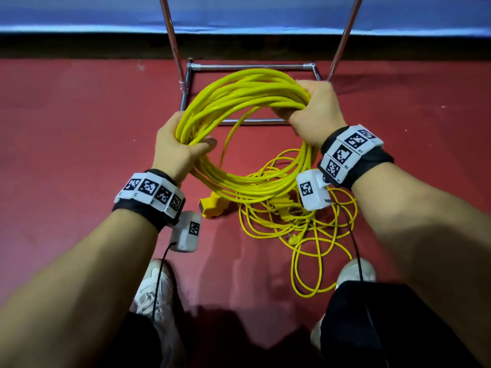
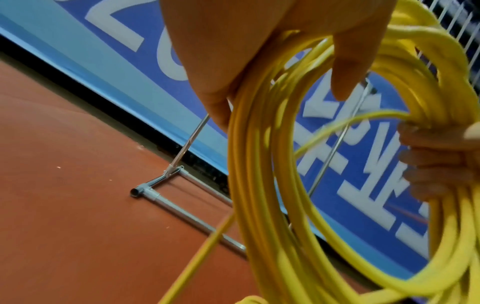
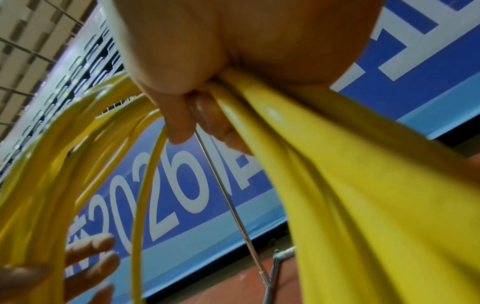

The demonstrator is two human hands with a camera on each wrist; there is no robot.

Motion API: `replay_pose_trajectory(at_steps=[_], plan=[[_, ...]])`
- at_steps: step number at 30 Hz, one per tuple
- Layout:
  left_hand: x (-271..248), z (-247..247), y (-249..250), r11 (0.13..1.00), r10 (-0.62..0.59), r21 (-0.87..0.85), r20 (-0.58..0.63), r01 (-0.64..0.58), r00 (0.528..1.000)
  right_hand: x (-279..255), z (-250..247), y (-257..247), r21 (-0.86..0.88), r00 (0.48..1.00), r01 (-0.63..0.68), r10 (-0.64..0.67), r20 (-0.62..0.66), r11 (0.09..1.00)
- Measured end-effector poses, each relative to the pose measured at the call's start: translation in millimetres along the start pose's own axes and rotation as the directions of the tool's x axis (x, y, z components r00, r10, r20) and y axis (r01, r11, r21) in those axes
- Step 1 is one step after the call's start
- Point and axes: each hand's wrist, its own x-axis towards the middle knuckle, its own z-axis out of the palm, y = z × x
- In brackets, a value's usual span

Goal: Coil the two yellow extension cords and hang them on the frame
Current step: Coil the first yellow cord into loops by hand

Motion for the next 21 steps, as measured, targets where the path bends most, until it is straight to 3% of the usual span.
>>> replay_pose_trajectory(at_steps=[6,12,17,21], plan=[[28,-1,27,0.996,-0.011,-0.087,0.017,0.013,1.0,34,-24,-45,-0.038,0.996,0.082,-0.083,-0.022,0.996],[14,25,-8,0.954,-0.164,-0.228,0.142,0.194,0.976,38,-18,-37,-0.092,0.998,0.062,-0.058,0.036,0.994],[-2,45,-44,0.943,-0.238,-0.193,0.18,0.271,0.954,23,-6,-29,0.034,0.987,0.106,-0.109,0.117,0.994],[7,48,-43,0.967,-0.254,0.023,0.128,0.253,0.959,19,-6,-29,0.144,0.992,0.1,-0.11,0.059,0.985]])
